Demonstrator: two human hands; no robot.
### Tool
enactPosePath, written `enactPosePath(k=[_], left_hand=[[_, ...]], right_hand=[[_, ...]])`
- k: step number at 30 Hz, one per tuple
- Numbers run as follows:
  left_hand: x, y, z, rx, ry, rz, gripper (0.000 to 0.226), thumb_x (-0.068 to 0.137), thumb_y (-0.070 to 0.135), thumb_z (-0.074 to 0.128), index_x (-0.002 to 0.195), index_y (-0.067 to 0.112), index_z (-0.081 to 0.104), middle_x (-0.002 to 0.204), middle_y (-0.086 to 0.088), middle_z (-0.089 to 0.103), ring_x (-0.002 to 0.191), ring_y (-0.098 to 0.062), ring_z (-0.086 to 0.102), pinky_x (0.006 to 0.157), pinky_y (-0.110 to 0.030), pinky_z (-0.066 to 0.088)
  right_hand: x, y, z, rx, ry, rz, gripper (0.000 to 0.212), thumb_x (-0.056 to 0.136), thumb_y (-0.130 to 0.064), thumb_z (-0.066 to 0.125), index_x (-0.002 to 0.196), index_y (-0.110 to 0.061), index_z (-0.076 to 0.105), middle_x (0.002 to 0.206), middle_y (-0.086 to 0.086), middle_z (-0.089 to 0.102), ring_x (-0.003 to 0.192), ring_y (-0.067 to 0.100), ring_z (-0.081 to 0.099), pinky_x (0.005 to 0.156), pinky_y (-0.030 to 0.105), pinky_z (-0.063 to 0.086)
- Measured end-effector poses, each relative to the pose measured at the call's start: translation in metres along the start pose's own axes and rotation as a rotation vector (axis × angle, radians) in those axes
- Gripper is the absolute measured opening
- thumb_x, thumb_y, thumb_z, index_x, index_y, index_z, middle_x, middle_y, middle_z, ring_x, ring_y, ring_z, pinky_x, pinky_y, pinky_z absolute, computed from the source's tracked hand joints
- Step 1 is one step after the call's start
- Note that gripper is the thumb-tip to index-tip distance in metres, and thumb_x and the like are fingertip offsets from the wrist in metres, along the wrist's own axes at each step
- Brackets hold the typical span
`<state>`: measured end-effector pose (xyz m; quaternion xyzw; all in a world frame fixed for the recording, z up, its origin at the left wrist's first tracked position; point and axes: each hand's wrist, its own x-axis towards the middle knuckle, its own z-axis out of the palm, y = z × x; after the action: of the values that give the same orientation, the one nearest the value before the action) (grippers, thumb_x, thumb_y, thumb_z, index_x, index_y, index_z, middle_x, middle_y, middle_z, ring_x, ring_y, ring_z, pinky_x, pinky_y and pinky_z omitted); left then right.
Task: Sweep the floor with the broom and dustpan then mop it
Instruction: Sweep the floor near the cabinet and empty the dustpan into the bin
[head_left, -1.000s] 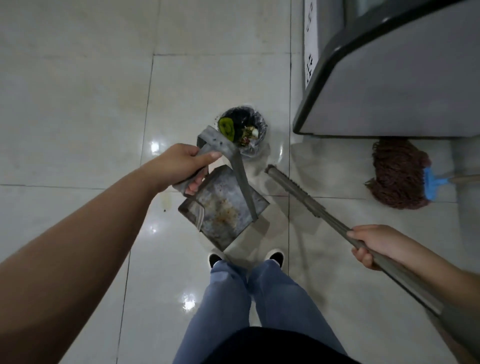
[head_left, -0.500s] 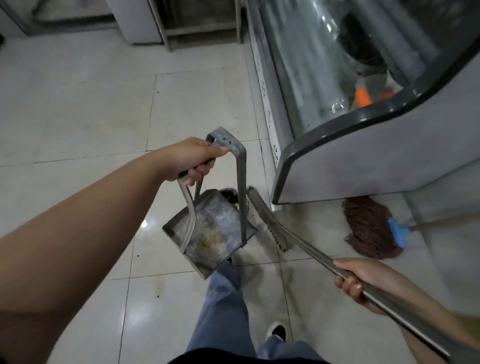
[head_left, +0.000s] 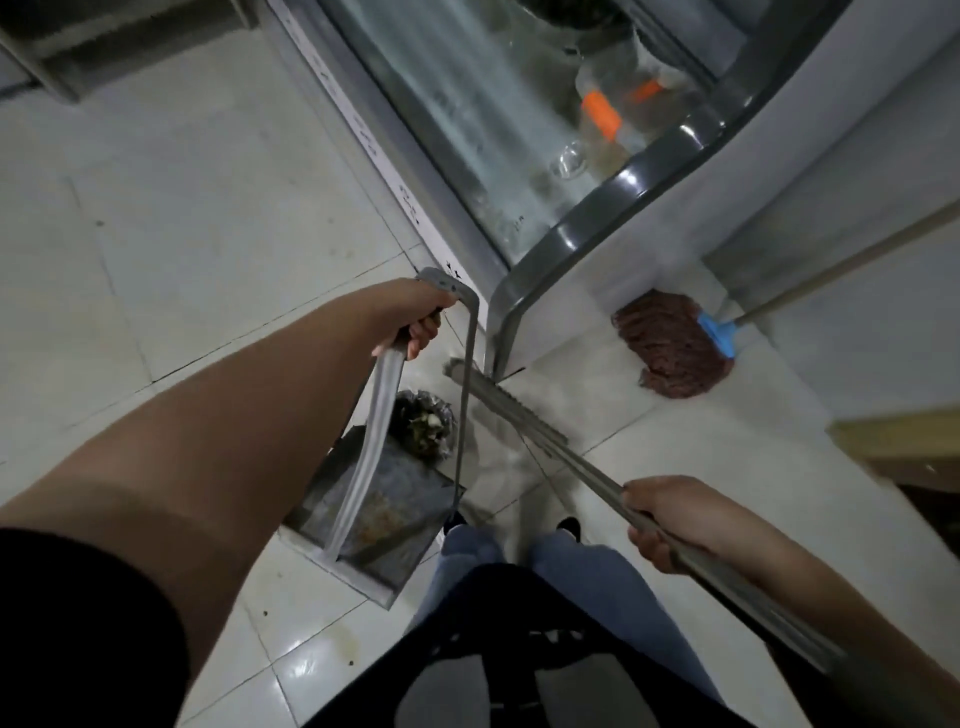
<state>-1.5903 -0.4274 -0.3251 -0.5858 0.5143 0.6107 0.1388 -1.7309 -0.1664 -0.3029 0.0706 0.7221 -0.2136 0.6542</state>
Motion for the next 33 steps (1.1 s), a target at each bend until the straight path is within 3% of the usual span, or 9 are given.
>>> enactPosePath(k=[7,13,15,18,23,27,30,33], left_hand=[[0.060,0.032,0.010,0.139,-0.077,-0.050,0.044,0.099,0.029,0.038,0.057,0.019,0.030,0.031,0.008,0.028,0.024,-0.005,0.023,0.033,-0.006,0.023],[0.095,0.062,0.017,0.234,-0.152,-0.099,0.045,0.100,0.023,0.032,0.056,0.017,0.027,0.027,0.008,0.029,0.021,-0.004,0.024,0.032,-0.005,0.022],[0.101,0.065,0.015,0.250,-0.164,-0.108,0.046,0.100,0.025,0.033,0.055,0.017,0.028,0.028,0.008,0.029,0.022,-0.004,0.025,0.032,-0.005,0.022],[0.106,0.064,0.009,0.263,-0.138,-0.110,0.047,0.100,0.026,0.034,0.055,0.017,0.028,0.029,0.008,0.030,0.022,-0.004,0.025,0.031,-0.006,0.022],[0.105,0.067,0.007,0.269,-0.168,-0.143,0.047,0.101,0.029,0.032,0.056,0.017,0.026,0.027,0.008,0.029,0.021,-0.004,0.026,0.034,-0.005,0.023],[0.102,0.067,0.011,0.262,-0.177,-0.150,0.046,0.101,0.028,0.030,0.057,0.017,0.026,0.026,0.008,0.028,0.020,-0.003,0.026,0.032,-0.006,0.023],[0.097,0.069,0.014,0.268,-0.175,-0.141,0.047,0.101,0.028,0.031,0.056,0.016,0.027,0.027,0.007,0.029,0.021,-0.004,0.026,0.033,-0.006,0.023],[0.089,0.068,0.013,0.245,-0.156,-0.113,0.047,0.101,0.028,0.032,0.056,0.016,0.027,0.027,0.008,0.029,0.021,-0.004,0.026,0.033,-0.006,0.023]], right_hand=[[0.013,-0.008,0.009,-0.040,-0.023,0.061,0.037,0.097,-0.004,0.040,0.060,-0.011,0.035,0.054,0.008,0.035,0.023,0.010,0.029,0.030,0.009,0.024],[0.028,-0.017,0.015,-0.102,-0.130,0.121,0.029,0.098,-0.003,0.031,0.071,-0.008,0.041,0.047,0.007,0.037,0.023,0.009,0.031,0.031,0.009,0.025],[0.034,-0.019,0.017,-0.113,-0.173,0.150,0.035,0.098,-0.002,0.029,0.065,-0.012,0.037,0.043,0.002,0.037,0.026,0.007,0.032,0.029,0.010,0.023],[0.035,-0.022,0.021,-0.189,-0.147,0.126,0.037,0.098,-0.002,0.032,0.064,-0.015,0.037,0.042,-0.002,0.038,0.030,0.005,0.033,0.030,0.014,0.024],[0.035,-0.023,0.019,-0.078,-0.195,0.123,0.036,0.098,-0.001,0.032,0.064,-0.013,0.032,0.030,-0.003,0.032,0.022,0.006,0.028,0.034,0.006,0.023],[0.036,-0.024,0.017,-0.113,-0.227,0.107,0.036,0.096,0.003,0.029,0.064,-0.012,0.032,0.031,-0.004,0.033,0.023,0.006,0.029,0.033,0.008,0.022],[0.039,-0.022,0.019,-0.232,-0.140,0.090,0.034,0.097,-0.003,0.034,0.067,-0.018,0.037,0.043,-0.003,0.044,0.029,0.007,0.038,0.029,0.013,0.027],[0.036,-0.022,0.018,-0.165,-0.198,0.093,0.036,0.095,0.004,0.029,0.064,-0.013,0.037,0.034,-0.003,0.038,0.024,0.008,0.033,0.032,0.010,0.023]])
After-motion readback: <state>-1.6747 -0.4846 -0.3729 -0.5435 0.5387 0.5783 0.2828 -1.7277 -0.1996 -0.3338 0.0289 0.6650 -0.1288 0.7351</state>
